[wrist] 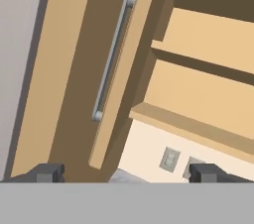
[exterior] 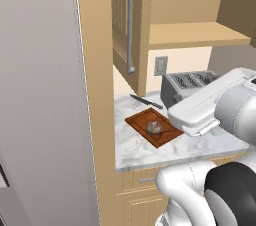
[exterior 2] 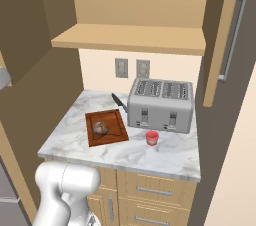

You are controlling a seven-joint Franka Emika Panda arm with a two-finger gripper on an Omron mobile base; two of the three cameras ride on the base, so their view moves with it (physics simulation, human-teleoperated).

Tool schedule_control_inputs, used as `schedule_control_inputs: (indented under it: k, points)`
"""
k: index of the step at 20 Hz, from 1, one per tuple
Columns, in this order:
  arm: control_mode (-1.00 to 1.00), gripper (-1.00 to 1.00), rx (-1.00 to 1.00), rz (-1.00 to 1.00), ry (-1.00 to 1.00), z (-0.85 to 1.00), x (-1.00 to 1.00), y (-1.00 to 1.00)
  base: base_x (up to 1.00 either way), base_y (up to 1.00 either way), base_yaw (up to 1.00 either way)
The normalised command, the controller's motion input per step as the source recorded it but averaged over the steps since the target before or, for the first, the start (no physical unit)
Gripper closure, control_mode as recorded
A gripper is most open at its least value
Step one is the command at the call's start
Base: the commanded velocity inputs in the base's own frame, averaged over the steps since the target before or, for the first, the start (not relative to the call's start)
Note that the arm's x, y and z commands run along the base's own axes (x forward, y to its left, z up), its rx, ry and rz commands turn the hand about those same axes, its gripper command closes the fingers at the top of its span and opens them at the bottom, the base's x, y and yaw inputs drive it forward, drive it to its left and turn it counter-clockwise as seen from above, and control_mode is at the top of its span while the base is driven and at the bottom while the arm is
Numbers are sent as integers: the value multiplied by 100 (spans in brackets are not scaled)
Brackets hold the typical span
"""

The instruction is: Pick the bread, place it on the cutting board, pick the jam, place it on the counter, and close the cabinet.

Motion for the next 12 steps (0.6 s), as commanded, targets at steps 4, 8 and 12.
schedule_control_inputs:
  k: [4,8,12]
  points:
    - [-100,-100,0,4,-20,-34,8,0,0,0,0]
    - [-100,-100,0,4,-20,-40,11,2,0,0,0]
    - [-100,-100,0,3,-19,-40,21,0,0,0,0]
